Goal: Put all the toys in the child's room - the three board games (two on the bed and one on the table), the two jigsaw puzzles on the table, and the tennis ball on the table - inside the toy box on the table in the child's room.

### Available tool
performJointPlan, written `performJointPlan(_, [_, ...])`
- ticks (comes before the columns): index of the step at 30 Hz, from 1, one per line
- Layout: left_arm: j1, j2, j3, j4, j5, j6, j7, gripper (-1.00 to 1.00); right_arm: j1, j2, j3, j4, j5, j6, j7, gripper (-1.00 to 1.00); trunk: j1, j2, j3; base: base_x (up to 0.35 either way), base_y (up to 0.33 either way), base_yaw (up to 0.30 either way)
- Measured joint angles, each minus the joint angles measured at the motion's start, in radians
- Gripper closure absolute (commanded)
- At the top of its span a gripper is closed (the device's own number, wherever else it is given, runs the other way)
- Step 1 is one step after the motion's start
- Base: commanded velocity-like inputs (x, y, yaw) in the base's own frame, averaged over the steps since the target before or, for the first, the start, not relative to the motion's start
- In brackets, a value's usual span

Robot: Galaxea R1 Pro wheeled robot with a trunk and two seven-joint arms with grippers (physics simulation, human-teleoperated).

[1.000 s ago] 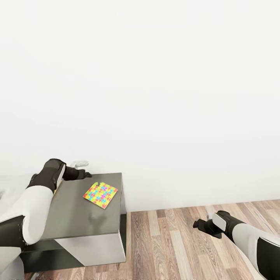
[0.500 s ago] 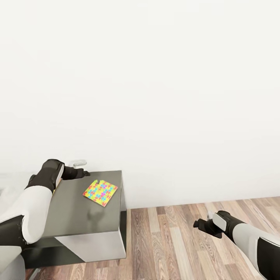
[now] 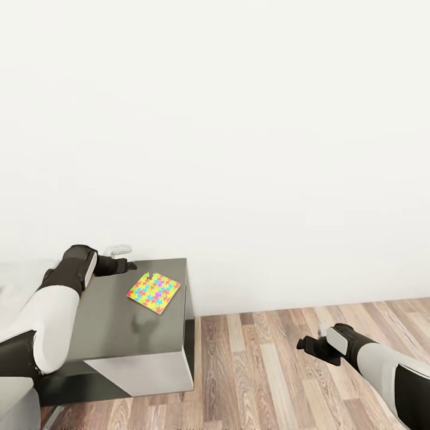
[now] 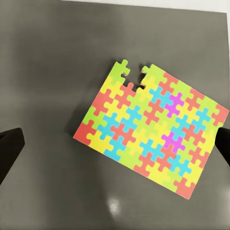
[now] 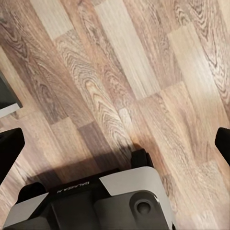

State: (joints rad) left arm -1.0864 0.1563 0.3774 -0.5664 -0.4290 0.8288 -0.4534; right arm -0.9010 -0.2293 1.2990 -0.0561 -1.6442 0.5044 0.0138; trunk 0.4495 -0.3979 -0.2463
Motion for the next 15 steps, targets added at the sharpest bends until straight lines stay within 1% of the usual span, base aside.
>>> performJointPlan(15, [0.0, 0.0, 0.013, 0.0, 0.005, -0.004, -0.009, -1.0, 0.0, -0.001, 0.001, 0.001, 0.0, 0.0, 0.0, -1.0, 0.0, 0.0, -0.024, 0.0, 0.0, 0.0])
